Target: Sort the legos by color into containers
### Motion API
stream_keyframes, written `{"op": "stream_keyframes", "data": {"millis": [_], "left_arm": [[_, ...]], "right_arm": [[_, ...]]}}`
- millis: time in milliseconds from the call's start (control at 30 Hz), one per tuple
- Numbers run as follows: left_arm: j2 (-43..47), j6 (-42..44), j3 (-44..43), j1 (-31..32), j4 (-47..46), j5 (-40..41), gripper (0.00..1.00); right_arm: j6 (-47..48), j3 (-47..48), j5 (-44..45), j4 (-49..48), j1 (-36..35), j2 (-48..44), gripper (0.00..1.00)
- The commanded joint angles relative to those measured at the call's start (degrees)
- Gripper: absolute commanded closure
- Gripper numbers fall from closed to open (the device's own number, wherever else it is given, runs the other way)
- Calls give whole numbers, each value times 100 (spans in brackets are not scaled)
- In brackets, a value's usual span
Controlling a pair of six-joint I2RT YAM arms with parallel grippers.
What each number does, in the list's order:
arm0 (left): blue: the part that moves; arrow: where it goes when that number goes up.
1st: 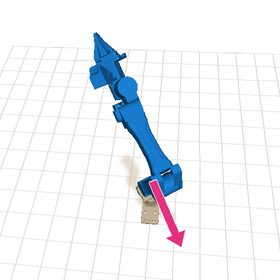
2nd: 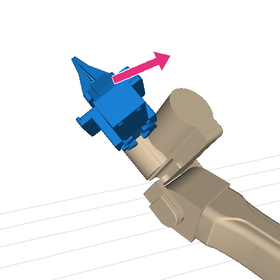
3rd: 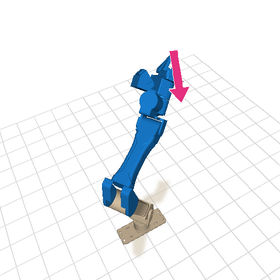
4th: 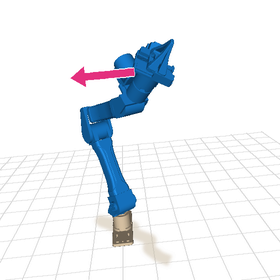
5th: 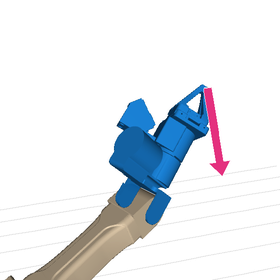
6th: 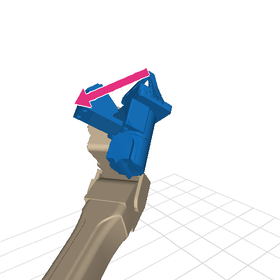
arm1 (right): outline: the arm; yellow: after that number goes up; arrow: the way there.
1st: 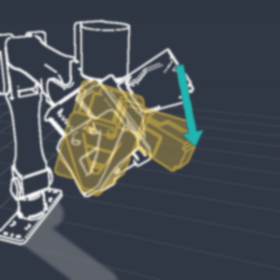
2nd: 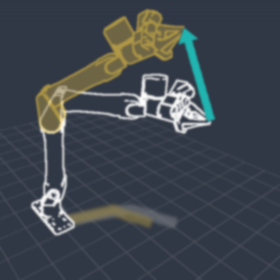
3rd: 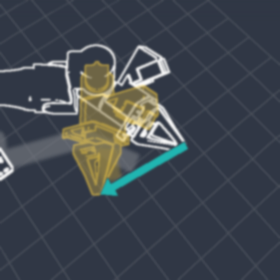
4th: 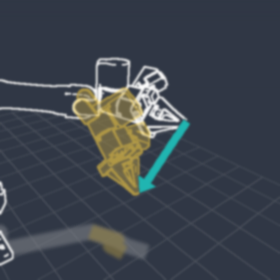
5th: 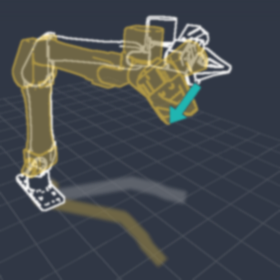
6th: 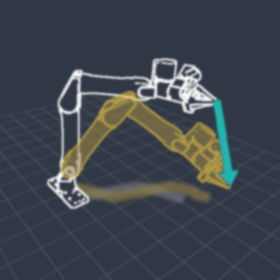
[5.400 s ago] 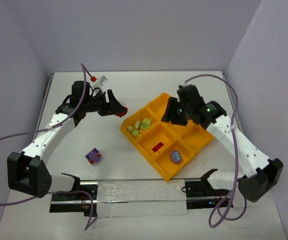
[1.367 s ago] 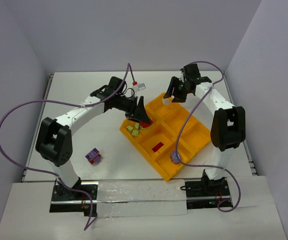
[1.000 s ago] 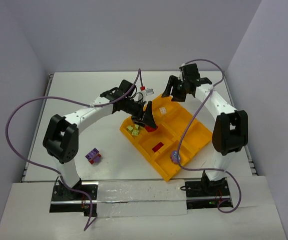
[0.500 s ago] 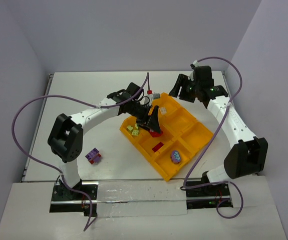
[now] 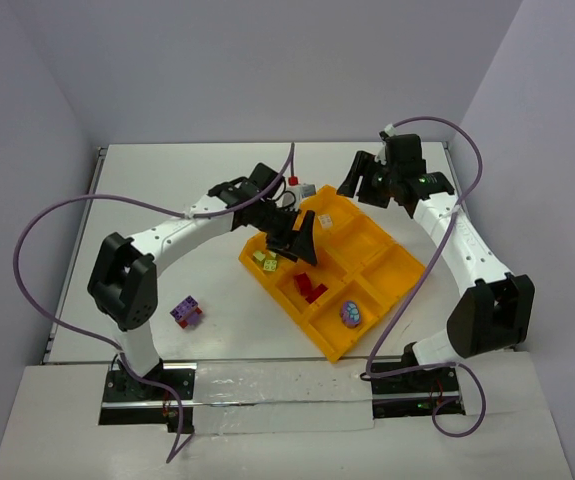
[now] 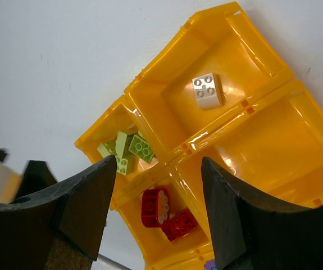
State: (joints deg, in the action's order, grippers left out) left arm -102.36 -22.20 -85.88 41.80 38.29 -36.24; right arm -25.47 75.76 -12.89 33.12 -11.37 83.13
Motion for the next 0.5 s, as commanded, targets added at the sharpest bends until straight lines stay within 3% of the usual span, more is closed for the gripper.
{"op": "stream_keyframes", "data": {"millis": [0,133,267,367,467], "left_arm": [[1126,-528,620,-235,74,1225,19],[2298,-1382,1799,-821,244,2684,17],[2930,-2307,2554,-1457,864,4207,17],[3124,-2981,2856,-1517,1418,5119,16],[3331,-3415,3027,-1517,1718,5475,16]], "right_arm": [[40,-163,-74,-213,21,-351,31],[98,-302,-156,-248,21,-456,31],[91,-440,-277,-434,12,-628,31],[149,-372,-351,-370,-2,-571,31],[205,-318,-455,-308,10,-456,31]]}}
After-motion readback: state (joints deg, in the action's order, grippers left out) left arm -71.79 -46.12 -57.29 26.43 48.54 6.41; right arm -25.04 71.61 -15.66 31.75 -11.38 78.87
